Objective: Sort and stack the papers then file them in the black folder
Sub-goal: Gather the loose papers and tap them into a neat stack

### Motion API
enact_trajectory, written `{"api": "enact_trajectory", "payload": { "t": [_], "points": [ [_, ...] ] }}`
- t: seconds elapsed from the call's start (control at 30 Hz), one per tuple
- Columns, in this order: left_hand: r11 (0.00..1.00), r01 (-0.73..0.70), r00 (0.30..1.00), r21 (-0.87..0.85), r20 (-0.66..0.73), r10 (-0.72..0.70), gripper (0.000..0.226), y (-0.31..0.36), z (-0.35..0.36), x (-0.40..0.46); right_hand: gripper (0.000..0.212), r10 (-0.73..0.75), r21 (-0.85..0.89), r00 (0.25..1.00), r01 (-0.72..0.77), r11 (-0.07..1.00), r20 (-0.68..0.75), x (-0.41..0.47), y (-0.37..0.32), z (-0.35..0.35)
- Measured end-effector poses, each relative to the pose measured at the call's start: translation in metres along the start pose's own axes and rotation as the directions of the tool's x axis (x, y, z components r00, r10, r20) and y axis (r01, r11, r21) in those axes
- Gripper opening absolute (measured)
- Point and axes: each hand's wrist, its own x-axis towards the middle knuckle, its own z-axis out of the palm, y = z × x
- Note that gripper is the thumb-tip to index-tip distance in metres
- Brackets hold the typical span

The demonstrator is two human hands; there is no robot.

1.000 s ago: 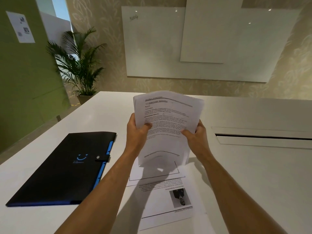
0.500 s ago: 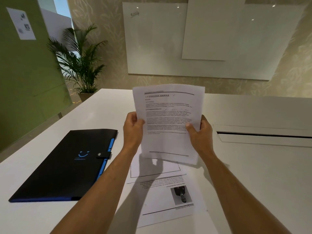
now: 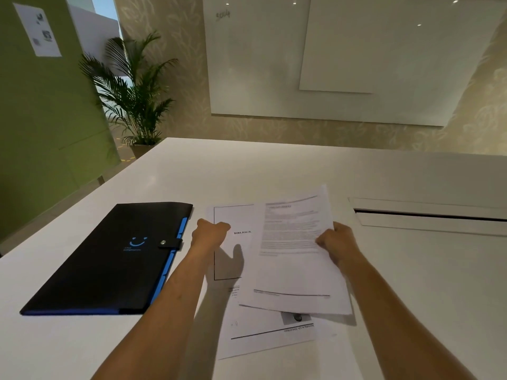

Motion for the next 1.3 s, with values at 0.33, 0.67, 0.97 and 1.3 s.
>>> {"api": "enact_trajectory", "payload": {
  "t": [0.33,0.67,0.97,1.3],
  "points": [
    [0.991,0.005,1.0,-0.13,0.024,-0.002,0.071,-0.001,0.004,0.004,0.02,-0.099,-0.357,0.995,0.098,0.929,0.017,-0.03,0.005,0.037],
    [0.963,0.122,0.989,-0.239,0.106,-0.099,0.06,-0.01,0.002,0.007,0.02,-0.075,-0.348,0.997,0.081,0.934,0.03,-0.033,0.005,0.035],
    [0.998,-0.06,0.989,-0.003,0.133,0.06,0.037,-0.018,0.007,0.001,0.015,-0.064,-0.347,0.998,0.065,0.936,0.014,-0.034,0.007,0.034],
    [0.966,-0.036,0.917,-0.254,0.377,0.133,0.038,-0.023,0.016,-0.013,0.017,-0.146,-0.375,0.989,0.139,0.917,0.011,-0.034,0.014,0.051]
  ]
}}
